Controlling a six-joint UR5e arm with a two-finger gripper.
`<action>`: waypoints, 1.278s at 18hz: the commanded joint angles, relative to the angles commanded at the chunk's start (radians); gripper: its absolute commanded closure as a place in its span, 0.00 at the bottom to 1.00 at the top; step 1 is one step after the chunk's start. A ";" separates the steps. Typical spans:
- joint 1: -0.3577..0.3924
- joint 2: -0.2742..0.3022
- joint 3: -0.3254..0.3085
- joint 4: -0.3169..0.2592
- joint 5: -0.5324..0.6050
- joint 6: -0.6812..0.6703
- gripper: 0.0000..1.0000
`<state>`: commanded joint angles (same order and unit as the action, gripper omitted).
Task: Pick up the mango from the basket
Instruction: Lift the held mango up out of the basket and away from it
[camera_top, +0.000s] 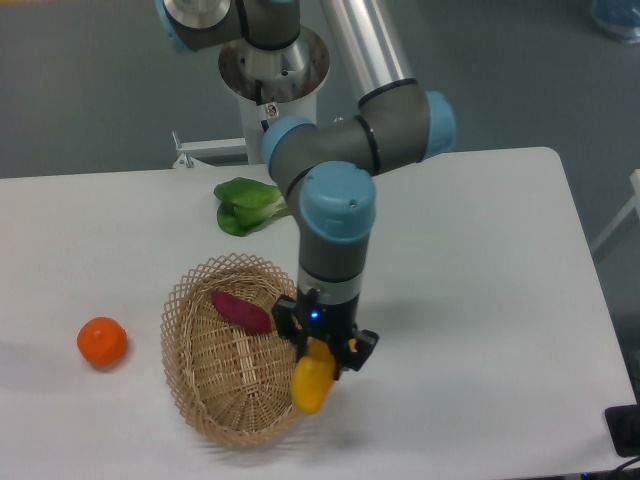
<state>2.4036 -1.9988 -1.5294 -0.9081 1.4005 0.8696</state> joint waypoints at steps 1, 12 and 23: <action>0.011 0.003 0.000 -0.008 0.000 0.018 0.63; 0.120 0.025 0.002 -0.112 0.032 0.253 0.66; 0.154 0.018 -0.003 -0.143 0.169 0.397 0.62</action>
<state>2.5571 -1.9804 -1.5324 -1.0508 1.5692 1.2668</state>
